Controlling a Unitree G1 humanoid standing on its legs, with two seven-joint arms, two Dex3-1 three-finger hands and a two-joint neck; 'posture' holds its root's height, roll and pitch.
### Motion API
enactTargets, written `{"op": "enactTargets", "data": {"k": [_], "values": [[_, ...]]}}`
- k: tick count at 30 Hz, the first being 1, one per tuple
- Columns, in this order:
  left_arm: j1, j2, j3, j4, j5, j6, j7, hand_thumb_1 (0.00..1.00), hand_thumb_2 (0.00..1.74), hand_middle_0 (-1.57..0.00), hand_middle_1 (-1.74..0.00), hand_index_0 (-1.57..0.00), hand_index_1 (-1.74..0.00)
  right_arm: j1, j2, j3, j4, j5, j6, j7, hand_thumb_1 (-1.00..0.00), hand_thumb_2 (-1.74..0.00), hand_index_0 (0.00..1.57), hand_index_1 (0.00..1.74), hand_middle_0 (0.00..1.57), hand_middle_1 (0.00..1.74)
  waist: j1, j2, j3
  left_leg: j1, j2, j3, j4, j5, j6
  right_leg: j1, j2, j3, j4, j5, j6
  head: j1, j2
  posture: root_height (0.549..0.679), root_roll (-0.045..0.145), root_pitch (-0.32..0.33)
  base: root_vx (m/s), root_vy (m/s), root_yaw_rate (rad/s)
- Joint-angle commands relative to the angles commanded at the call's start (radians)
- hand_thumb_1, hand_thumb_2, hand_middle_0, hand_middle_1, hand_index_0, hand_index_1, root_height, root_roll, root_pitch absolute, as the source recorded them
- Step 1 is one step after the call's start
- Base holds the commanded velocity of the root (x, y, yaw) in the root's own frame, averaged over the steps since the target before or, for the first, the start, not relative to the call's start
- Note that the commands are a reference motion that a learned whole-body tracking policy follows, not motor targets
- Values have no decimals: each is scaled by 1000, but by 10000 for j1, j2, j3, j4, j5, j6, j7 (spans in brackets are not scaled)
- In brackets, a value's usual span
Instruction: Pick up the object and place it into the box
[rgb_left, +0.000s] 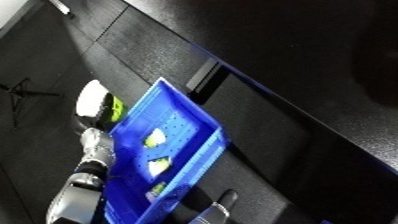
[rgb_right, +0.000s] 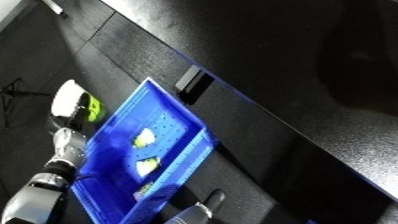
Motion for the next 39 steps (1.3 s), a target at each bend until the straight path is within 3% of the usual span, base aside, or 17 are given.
{"op": "enactTargets", "data": {"k": [11,23,31,35,39], "values": [[-78,210,-80,854,-40,340,-843,0,0,0,0,0,0,78,-105,13,-14,156,-34,104,0,0,0,0,0,0,-24,-68,45,25,-88,-17,6,-97,9,143,-6,-23,-199,12,-37,389,193,640,41,-68,19,7,11],[-75,303,-170,880,235,557,-858,0,0,0,0,0,0,166,-187,65,-188,388,-76,50,0,0,0,0,0,0,-45,110,46,-9,-220,-42,181,-230,62,144,-20,-17,-127,-46,-88,1079,112,640,43,-68,14,-15,-7],[-12,131,-546,829,854,985,-1752,0,0,0,0,0,0,205,-202,86,-307,654,-140,-91,0,0,0,0,0,0,-115,234,30,-29,-249,16,284,-313,64,103,-14,51,-186,8,-56,1886,238,640,42,-66,-7,-34,-45],[55,-117,-919,687,1649,1206,-2489,0,0,0,0,0,0,211,-218,67,-346,744,-157,-151,0,0,0,0,0,0,-156,301,18,-39,-254,68,361,-388,79,69,-4,109,-222,53,-26,2392,359,640,41,-65,-22,-31,-91],[180,-465,-2140,403,4426,1841,-4046,0,0,0,0,0,0,143,-310,21,-463,791,-143,-228,0,0,0,0,0,0,-274,456,37,-52,-240,210,521,-525,130,-40,29,246,-248,173,47,3297,786,640,37,-63,-31,-11,-160]]}}
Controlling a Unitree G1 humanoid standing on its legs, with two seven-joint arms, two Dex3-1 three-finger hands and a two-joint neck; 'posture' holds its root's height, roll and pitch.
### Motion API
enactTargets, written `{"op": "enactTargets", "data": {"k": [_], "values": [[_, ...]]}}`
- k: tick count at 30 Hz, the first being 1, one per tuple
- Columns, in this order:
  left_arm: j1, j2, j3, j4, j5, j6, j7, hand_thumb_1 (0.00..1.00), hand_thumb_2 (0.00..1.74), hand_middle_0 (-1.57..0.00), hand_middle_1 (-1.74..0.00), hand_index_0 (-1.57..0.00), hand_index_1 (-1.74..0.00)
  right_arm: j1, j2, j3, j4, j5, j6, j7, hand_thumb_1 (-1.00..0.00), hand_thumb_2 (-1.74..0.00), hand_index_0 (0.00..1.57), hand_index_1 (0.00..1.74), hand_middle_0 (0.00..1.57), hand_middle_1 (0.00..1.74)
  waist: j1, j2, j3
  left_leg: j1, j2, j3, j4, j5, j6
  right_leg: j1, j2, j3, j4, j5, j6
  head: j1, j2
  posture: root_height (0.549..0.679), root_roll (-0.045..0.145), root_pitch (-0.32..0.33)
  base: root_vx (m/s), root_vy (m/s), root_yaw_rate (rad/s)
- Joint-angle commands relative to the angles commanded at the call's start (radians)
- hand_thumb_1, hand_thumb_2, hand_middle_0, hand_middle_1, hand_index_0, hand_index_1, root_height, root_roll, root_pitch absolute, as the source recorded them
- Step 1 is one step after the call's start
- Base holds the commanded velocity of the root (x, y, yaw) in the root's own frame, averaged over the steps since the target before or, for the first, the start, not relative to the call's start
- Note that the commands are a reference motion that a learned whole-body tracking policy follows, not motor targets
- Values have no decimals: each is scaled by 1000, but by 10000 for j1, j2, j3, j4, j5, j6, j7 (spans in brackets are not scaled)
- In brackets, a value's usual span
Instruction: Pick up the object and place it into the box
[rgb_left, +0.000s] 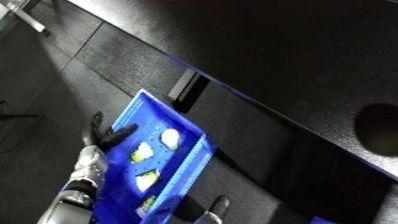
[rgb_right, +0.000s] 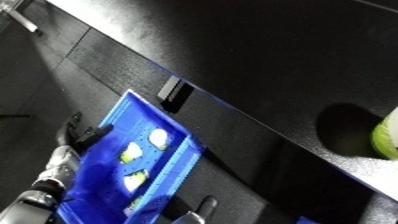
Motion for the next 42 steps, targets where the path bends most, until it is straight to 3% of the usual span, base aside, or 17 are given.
{"op": "enactTargets", "data": {"k": [4,7,14,20,24,32,34,38,42], "values": [[116,-150,-1064,-103,1779,176,-1071,0,0,0,0,0,0,-115,-173,-55,-66,-112,28,-4,0,0,0,0,0,0,-143,180,26,17,56,143,51,-58,46,-114,31,162,-12,88,49,841,332,640,34,-60,-37,16,-212],[141,-238,-1811,-57,2417,229,-1752,0,0,0,0,0,0,-249,-303,-104,-37,-221,28,54,0,0,0,0,0,0,-287,293,39,23,123,261,88,-93,55,-203,58,309,-32,151,79,1556,417,640,32,-58,-41,21,-212],[114,-722,-2918,-303,3025,409,-2280,0,0,0,0,0,0,-580,-305,-141,36,-292,-13,-20,0,0,0,0,0,0,-485,442,25,149,281,459,-93,-18,-4,-345,93,511,-126,321,145,3857,345,642,28,-51,-29,3,-132],[107,-1173,-3341,-493,3348,560,-1875,0,0,0,0,0,0,-733,-334,-135,-1,-485,168,-9,0,0,0,0,0,0,-591,430,-72,151,364,538,-183,42,-80,-480,114,615,-322,574,211,6557,-313,644,25,-43,-23,-2,-101],[273,-1485,-3386,-507,3424,534,-1580,0,0,0,0,0,0,-858,-394,-205,75,-629,274,85,0,0,0,0,0,0,-622,424,-106,121,347,551,24,-93,-40,-529,115,705,-363,709,233,7470,-329,643,26,-45,-1,9,-107],[542,-1641,-3306,-354,3446,462,-1424,0,0,0,0,0,0,-957,-468,-312,118,-902,333,217,0,0,0,0,0,0,-667,463,-161,52,296,624,272,-255,48,-610,160,774,-261,732,198,7754,-320,643,28,-45,-8,14,-66],[559,-1633,-3264,-342,3421,465,-1367,0,0,0,0,0,0,-1018,-514,-282,27,-1088,387,314,0,0,0,0,0,0,-688,481,-188,44,275,638,292,-276,63,-647,187,792,-231,725,186,7804,-733,643,28,-42,-29,16,-17],[651,-1729,-3259,-525,3413,561,-1200,0,0,0,0,0,0,-1054,-614,-138,-479,-1014,689,1033,0,0,0,0,0,0,-724,466,-191,120,254,606,233,-274,50,-595,205,803,-267,736,175,7840,-1542,643,29,-42,-24,20,-24],[867,-1698,-3224,-757,3433,668,-1090,0,0,0,0,0,0,-681,-845,181,-1523,-1112,1372,2410,0,0,0,0,0,0,-769,351,-187,212,282,570,242,-328,79,-526,189,820,-234,708,196,7813,-1660,643,27,-48,5,-3,-60]]}}
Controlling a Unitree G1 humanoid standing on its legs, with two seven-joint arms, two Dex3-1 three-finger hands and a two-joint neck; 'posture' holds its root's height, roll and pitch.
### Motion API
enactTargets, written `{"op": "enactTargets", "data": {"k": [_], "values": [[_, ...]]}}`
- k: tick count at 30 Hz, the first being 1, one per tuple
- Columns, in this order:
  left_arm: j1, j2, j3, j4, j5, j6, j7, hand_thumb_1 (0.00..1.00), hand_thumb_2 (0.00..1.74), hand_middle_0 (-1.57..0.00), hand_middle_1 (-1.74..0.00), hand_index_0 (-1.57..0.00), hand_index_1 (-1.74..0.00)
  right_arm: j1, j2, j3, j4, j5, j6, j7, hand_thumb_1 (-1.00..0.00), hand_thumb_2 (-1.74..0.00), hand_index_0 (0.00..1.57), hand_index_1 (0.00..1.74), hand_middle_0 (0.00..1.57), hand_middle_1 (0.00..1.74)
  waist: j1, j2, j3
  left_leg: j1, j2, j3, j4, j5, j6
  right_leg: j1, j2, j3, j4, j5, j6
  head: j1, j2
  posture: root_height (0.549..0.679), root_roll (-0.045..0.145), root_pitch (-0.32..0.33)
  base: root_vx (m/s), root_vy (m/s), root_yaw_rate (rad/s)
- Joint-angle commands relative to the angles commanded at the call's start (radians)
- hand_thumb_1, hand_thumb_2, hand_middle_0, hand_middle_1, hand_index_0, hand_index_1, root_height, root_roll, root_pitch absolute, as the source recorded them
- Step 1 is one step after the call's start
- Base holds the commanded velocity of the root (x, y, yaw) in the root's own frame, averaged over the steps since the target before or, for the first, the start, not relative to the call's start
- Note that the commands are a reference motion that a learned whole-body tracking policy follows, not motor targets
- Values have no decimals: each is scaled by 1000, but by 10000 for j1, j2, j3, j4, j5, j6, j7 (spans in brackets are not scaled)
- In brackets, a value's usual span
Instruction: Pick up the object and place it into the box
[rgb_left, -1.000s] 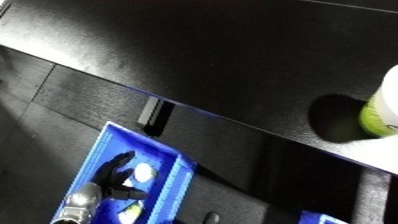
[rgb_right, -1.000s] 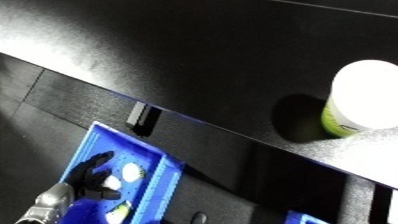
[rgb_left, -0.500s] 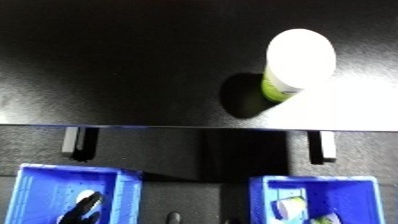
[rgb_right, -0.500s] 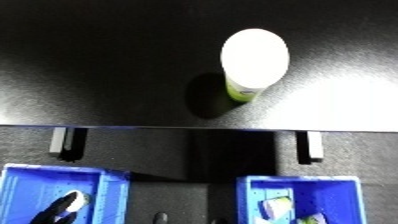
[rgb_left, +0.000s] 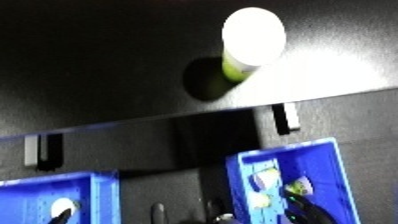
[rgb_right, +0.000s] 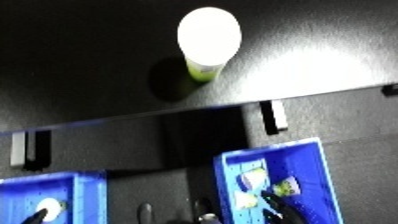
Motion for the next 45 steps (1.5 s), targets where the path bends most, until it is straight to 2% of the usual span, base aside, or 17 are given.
{"op": "enactTargets", "data": {"k": [4,5,6,7,8,9,13,17,22,25,29,31,35,37,40,45], "values": [[210,283,204,-66,66,11,-122,0,0,0,0,0,0,410,-570,222,-1601,307,993,1531,0,0,0,0,0,0,-27,-211,-60,-25,72,44,24,-29,-20,-11,-32,-40,-13,-3,64,-222,60,643,25,-45,-11,-39,-72],[268,371,254,-74,63,-13,-159,0,0,0,0,0,0,535,-731,223,-2209,485,1283,1818,0,0,0,0,0,0,-48,-272,-80,-35,94,65,19,-27,-30,-17,-37,-53,-25,0,75,-333,113,643,24,-43,-20,-47,-80],[268,371,254,-74,63,-13,-159,0,0,0,0,0,0,535,-731,223,-2209,485,1283,1818,0,0,0,0,0,0,-48,-272,-80,-35,94,65,19,-27,-30,-17,-37,-53,-25,0,75,-333,113,643,24,-43,-20,-47,-80],[380,549,365,-73,43,-92,-219,0,0,0,0,0,0,831,-1021,158,-3563,868,1795,2283,0,0,0,0,0,0,-110,-396,-117,-51,141,111,2,-22,-48,-34,-42,-77,-45,3,96,-514,203,643,23,-40,-22,-34,-90],[380,549,365,-73,43,-92,-219,0,0,0,0,0,0,831,-1021,158,-3563,868,1795,2283,0,0,0,0,0,0,-110,-396,-117,-51,141,111,2,-22,-48,-34,-42,-77,-45,3,96,-514,203,643,23,-40,-22,-34,-90],[493,687,481,-25,-68,-198,-236,0,0,0,0,0,0,1141,-1279,11,-4910,1237,2101,2619,0,0,0,0,0,0,-196,-504,-166,-54,199,169,-22,-19,-73,-51,-51,-98,-55,0,118,-694,224,643,22,-37,-11,-17,-103],[647,771,721,279,-293,-437,-247,0,0,0,0,0,0,1366,-1596,-469,-6841,2052,2080,3320,0,0,0,0,0,0,-358,-636,-290,-32,311,282,-77,-20,-136,-78,-65,-121,-58,-29,157,-934,279,643,21,-33,2,-1,-98],[755,790,879,584,-271,-650,-373,0,0,0,0,0,0,1228,-1694,-1096,-8348,3023,1918,3948,0,0,0,0,0,0,-446,-675,-410,-21,383,359,-110,-43,-198,-82,-67,-121,-76,-64,193,-1073,432,643,20,-29,6,0,-63],[825,714,1012,879,-217,-790,-515,0,0,0,0,0,0,882,-1598,-1912,-9867,4287,1381,4265,0,0,0,0,0,0,-520,-643,-537,-32,443,426,-89,-110,-265,-76,-72,-100,-101,-108,222,-1098,661,643,22,-25,8,4,-30],[856,590,1020,1033,-179,-870,-539,0,0,0,0,0,0,629,-1435,-2382,-10599,5114,690,3971,0,0,0,0,0,0,-573,-604,-582,-52,460,458,-22,-158,-289,-84,-66,-75,-67,-140,213,-1109,1020,643,23,-25,24,12,-17],[842,397,1085,1172,-111,-916,-565,0,0,0,0,0,0,80,-896,-3194,-11502,5931,-602,2848,0,0,0,0,0,0,-673,-514,-627,-134,482,523,76,-203,-318,-154,-32,-36,13,-187,180,-987,1298,642,25,-22,10,19,-16],[822,296,1099,1179,-73,-899,-557,0,0,0,0,0,0,-214,-615,-3643,-11707,5901,-1303,2146,0,0,0,0,0,0,-706,-450,-635,-177,476,549,126,-226,-326,-177,-21,-22,29,-190,156,-903,1406,642,27,-20,2,25,0],[805,116,1010,1061,-35,-796,-476,0,0,0,0,0,0,-703,-344,-4329,-11653,5131,-2469,813,0,0,0,0,0,0,-731,-320,-630,-199,433,577,205,-276,-322,-184,-13,4,57,-193,98,-781,1474,643,31,-22,14,30,10],[804,58,945,985,-46,-732,-432,0,0,0,0,0,0,-903,-372,-4463,-11442,4720,-2750,322,0,0,0,0,0,0,-733,-275,-625,-192,402,590,234,-289,-324,-180,-10,25,66,-196,68,-716,1468,643,34,-24,29,32,3],[824,11,835,853,-79,-643,-371,0,0,0,0,0,0,-1213,-603,-4409,-11088,4091,-2885,-356,0,0,0,0,0,0,-715,-221,-610,-177,363,600,270,-291,-322,-181,-4,68,86,-203,25,-570,1488,643,37,-28,39,26,-2],[892,-21,682,578,-36,-469,-243,0,0,0,0,0,0,-1789,-1182,-4010,-10850,2827,-2560,-1864,0,0,0,0,0,0,-616,-169,-577,-161,314,583,309,-280,-308,-167,-2,94,129,-240,-48,-259,1547,642,41,-33,42,7,14]]}}
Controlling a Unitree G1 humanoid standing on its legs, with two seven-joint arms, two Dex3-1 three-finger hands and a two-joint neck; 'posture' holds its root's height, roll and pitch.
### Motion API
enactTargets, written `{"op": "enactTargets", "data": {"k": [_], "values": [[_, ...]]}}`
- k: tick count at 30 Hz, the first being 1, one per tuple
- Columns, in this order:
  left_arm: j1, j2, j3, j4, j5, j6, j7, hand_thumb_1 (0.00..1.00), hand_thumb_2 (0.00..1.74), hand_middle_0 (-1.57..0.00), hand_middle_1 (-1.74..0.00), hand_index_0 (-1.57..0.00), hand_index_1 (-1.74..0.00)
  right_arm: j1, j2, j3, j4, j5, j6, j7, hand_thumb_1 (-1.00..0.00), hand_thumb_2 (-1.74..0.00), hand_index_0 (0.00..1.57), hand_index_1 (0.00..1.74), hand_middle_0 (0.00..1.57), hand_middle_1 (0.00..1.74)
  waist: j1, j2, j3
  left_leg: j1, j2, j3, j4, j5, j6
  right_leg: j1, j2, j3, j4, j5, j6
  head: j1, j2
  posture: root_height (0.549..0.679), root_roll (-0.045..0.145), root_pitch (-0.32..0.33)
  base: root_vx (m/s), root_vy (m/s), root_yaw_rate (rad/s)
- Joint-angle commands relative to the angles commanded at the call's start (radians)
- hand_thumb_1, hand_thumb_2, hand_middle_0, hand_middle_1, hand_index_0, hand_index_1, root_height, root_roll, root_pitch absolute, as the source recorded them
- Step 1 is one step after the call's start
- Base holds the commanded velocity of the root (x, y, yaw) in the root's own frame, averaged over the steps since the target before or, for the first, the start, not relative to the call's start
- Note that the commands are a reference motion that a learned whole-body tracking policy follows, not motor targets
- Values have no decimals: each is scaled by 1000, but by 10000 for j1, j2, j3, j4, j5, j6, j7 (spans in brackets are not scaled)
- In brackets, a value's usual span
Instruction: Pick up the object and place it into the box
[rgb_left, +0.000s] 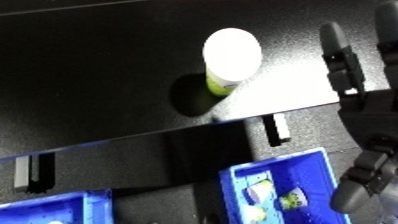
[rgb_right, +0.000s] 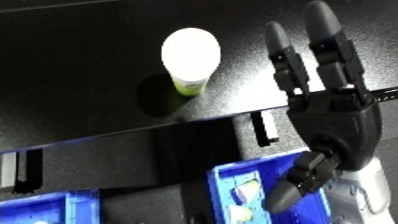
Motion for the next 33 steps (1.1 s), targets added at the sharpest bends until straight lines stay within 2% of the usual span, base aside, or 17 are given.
{"op": "enactTargets", "data": {"k": [9,18,23,33], "values": [[-13,-18,-339,-262,109,147,94,0,0,0,0,0,0,-1283,-706,955,906,-1179,1287,-1960,0,0,0,0,0,0,243,115,112,-50,-118,-104,24,54,31,-73,-44,-18,113,-37,-98,840,200,641,45,-38,28,0,29],[-126,-33,-684,-460,99,255,98,0,0,0,0,0,0,-2491,-1061,1737,2098,-1775,2167,-3416,0,0,0,0,0,0,495,253,215,-173,-251,-197,142,22,69,-171,-125,-66,258,-78,-182,1846,377,639,50,-38,21,3,53],[-136,-37,-825,-519,115,354,58,0,0,0,0,0,0,-2936,-1147,2095,2807,-1851,2556,-3622,0,0,0,0,0,0,602,320,232,-231,-312,-244,264,-34,106,-206,-173,-76,367,-124,-233,2302,469,639,54,-40,36,6,38],[-176,14,-1052,-807,57,544,31,0,0,0,0,0,0,-3942,-1181,2877,3989,-1907,3278,-3344,0,0,0,0,0,0,802,497,298,-342,-425,-289,425,-81,141,-332,-264,-48,557,-179,-308,3115,751,637,62,-43,22,15,41]]}}
